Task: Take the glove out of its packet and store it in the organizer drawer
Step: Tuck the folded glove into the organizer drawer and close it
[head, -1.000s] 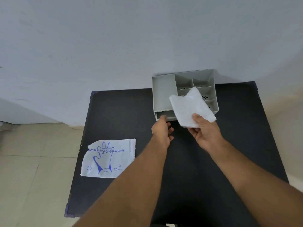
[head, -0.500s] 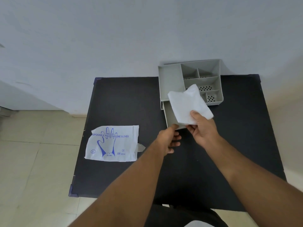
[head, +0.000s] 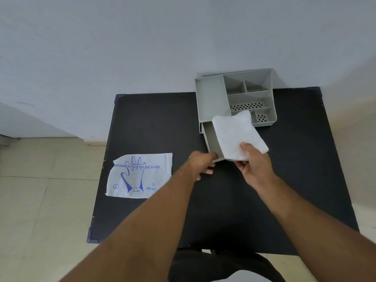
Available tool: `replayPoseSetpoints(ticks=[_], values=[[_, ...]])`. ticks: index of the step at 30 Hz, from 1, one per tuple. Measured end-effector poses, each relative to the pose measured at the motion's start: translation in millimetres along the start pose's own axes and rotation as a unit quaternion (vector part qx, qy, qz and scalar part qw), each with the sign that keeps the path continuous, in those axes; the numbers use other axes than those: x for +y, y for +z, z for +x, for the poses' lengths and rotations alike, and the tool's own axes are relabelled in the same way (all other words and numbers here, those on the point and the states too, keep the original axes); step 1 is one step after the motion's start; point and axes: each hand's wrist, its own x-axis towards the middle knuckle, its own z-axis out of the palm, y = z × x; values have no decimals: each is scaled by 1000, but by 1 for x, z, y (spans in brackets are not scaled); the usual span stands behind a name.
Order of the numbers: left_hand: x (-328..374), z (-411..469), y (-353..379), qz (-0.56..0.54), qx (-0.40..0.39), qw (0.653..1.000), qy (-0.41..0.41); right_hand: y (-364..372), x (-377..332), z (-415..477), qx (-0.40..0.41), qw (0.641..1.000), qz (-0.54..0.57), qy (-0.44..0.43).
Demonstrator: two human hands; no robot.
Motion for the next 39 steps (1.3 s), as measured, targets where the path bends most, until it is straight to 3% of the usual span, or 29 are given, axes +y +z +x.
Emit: replayPoseSetpoints(ticks=[5,9,12,22,28,39], values=[[5,-1,-7,45,-39,998,-1,-6,6,-1,11,1000,2,7],[20,6,-16,-68,23,996,45,-9,9,-1,30,999,11,18],[34,11,-21,-116,24,991,62,-8,8,-1,38,999,12,18],[48,29,-29,-170,84,976,109,2,11,3,36,999,17,31],[52,44,-38,-172,166,965,110,9,18,4,37,999,2,40],[53,42,-41,-177,180,960,118,19,23,3,36,999,-4,26]])
